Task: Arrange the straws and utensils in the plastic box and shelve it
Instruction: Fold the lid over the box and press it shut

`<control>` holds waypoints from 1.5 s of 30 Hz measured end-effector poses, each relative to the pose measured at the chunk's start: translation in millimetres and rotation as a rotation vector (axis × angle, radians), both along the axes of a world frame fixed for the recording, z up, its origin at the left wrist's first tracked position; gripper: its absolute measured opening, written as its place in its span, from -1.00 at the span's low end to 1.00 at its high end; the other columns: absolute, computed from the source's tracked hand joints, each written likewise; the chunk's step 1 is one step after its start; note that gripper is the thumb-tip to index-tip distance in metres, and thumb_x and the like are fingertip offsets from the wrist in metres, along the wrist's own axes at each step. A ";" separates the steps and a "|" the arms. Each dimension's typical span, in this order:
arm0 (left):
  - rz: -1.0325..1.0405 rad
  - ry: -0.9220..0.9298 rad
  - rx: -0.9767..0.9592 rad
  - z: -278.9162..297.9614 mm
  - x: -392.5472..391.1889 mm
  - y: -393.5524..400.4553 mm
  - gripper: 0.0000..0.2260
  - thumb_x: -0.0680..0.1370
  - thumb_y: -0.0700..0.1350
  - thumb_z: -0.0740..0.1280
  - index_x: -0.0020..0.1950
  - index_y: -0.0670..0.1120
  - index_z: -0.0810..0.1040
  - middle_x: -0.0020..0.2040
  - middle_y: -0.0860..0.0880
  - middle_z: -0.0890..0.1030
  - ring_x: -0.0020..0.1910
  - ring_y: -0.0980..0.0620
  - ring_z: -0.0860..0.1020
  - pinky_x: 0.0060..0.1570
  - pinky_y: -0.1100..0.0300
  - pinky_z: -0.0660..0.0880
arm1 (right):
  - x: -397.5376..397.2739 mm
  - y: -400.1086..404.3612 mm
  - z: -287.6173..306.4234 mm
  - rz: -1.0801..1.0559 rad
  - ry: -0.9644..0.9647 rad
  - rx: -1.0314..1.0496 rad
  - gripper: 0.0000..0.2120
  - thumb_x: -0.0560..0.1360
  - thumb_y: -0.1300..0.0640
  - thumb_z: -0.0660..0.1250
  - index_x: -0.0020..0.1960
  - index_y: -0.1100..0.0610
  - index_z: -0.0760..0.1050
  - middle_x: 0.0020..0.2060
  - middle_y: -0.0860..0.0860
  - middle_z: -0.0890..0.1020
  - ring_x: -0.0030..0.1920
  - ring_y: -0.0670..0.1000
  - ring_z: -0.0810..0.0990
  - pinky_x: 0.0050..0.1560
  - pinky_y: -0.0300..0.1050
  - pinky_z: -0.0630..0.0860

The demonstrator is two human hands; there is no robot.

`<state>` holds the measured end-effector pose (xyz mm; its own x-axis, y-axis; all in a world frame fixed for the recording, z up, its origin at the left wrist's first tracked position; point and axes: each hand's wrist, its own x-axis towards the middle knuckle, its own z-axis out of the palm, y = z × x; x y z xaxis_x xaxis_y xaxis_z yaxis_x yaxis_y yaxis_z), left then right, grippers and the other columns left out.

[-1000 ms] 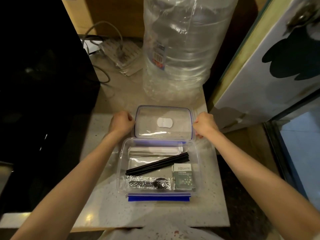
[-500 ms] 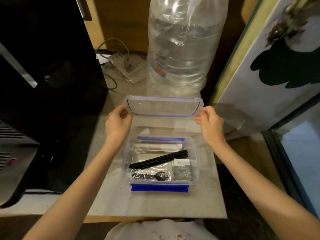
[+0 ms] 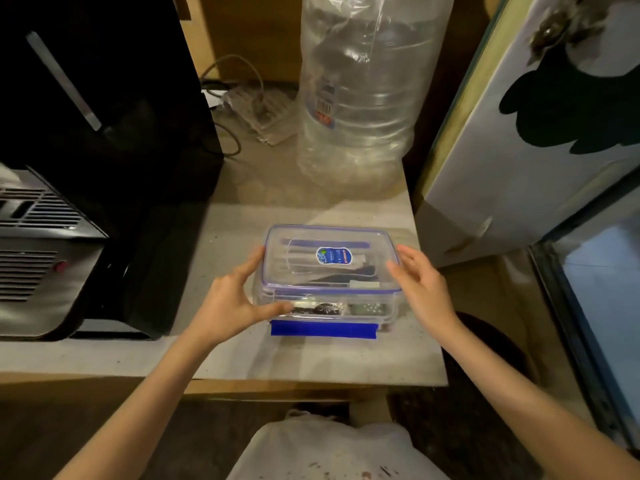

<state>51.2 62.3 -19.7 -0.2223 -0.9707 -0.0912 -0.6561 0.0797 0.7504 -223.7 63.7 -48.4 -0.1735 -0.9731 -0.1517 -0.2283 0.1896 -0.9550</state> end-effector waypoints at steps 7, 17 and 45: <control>0.056 -0.053 0.008 -8.1 0.0 6.1 -0.19 0.37 -0.04 0.47 0.50 0.00 0.09 0.46 -0.01 0.33 0.37 0.07 0.34 0.13 0.17 0.45 | 5.5 10.5 -0.4 0.093 0.108 -0.027 -0.53 0.52 0.14 0.30 0.40 0.09 0.28 0.23 -0.01 0.50 -0.03 -0.28 0.54 -0.24 -0.43 0.57; 0.027 -0.166 -0.012 -6.2 7.2 4.0 -0.18 0.35 -0.01 0.49 0.50 -0.03 0.13 0.41 -0.04 0.41 0.31 0.00 0.44 0.15 0.10 0.49 | 11.5 17.3 0.5 0.067 0.246 -0.037 -0.52 0.51 0.08 0.30 0.40 0.11 0.29 0.29 0.05 0.49 0.05 -0.17 0.49 -0.13 -0.34 0.53; 0.081 -0.214 -0.035 1.3 4.0 15.3 -0.29 0.37 -0.02 0.48 0.44 -0.10 0.28 0.32 -0.11 0.51 0.20 -0.07 0.52 0.03 0.10 0.53 | 11.6 8.0 13.2 0.057 0.219 0.063 -0.59 0.56 0.14 0.26 0.38 0.10 0.29 0.22 0.02 0.50 -0.18 -0.23 0.53 -0.35 -0.39 0.51</control>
